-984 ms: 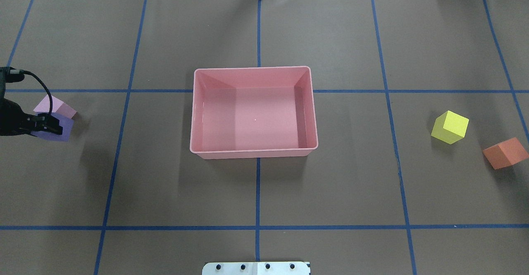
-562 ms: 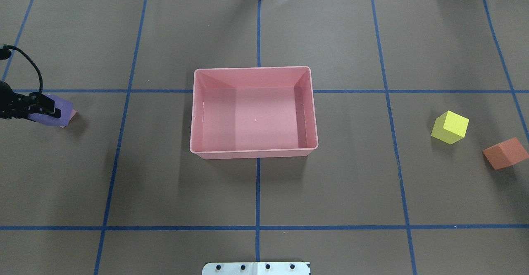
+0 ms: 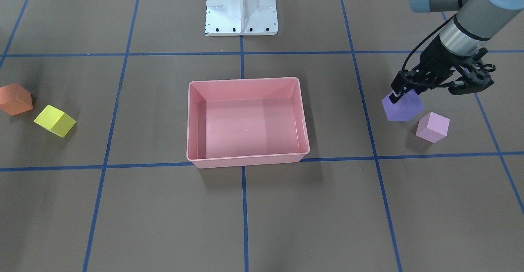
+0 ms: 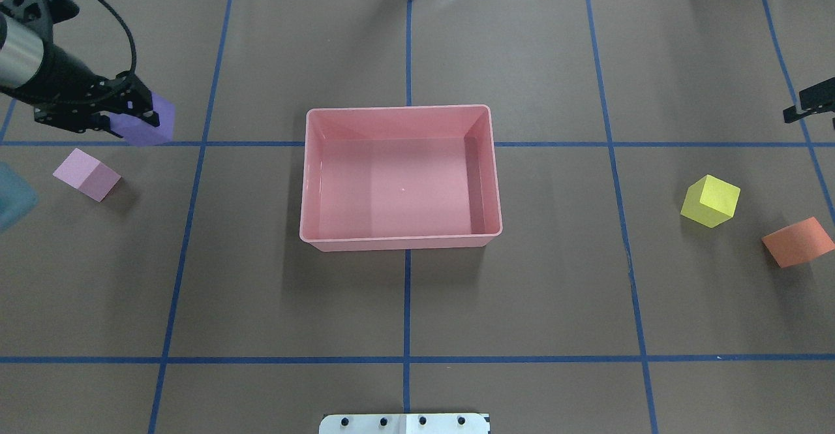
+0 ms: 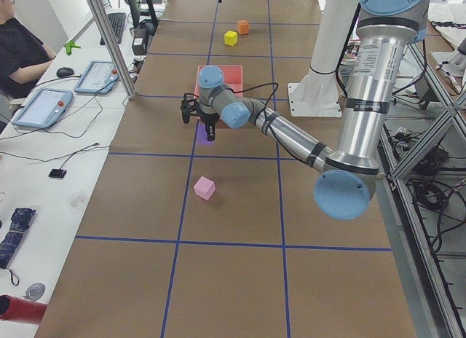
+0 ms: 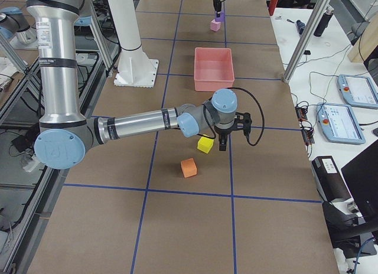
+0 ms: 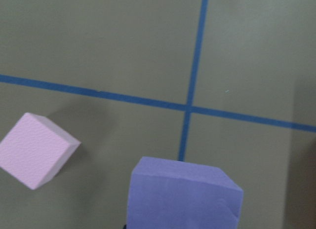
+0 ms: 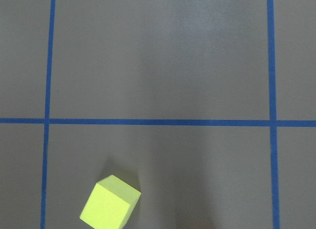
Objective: Place blocks into pink bin with both arms
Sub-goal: 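Carry the purple cube over the bin while the right gripper descends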
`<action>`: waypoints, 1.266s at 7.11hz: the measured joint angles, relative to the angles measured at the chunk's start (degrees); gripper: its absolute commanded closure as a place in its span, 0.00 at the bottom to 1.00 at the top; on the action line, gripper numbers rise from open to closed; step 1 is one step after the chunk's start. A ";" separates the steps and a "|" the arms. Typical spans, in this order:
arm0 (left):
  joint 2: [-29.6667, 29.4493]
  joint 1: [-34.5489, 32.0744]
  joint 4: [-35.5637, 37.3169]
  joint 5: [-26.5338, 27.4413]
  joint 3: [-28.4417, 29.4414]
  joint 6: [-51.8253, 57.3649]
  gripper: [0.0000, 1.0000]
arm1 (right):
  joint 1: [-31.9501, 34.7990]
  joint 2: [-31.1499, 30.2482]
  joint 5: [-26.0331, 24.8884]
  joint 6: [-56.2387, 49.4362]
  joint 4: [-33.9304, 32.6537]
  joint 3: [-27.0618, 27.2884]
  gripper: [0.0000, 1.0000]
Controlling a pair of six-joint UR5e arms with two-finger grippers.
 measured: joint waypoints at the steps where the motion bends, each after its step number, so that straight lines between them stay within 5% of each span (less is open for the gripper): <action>1: -6.10 1.00 4.14 0.08 0.10 -4.62 1.00 | -3.30 0.06 -1.10 4.37 1.79 -0.27 0.00; 4: -20.41 8.37 8.66 4.57 1.99 -20.25 1.00 | -8.69 -0.26 -4.44 8.87 2.48 -1.89 0.00; 9: -36.60 17.84 8.74 15.64 14.86 -33.03 1.00 | -14.81 -0.67 -7.28 9.08 2.42 -3.85 0.00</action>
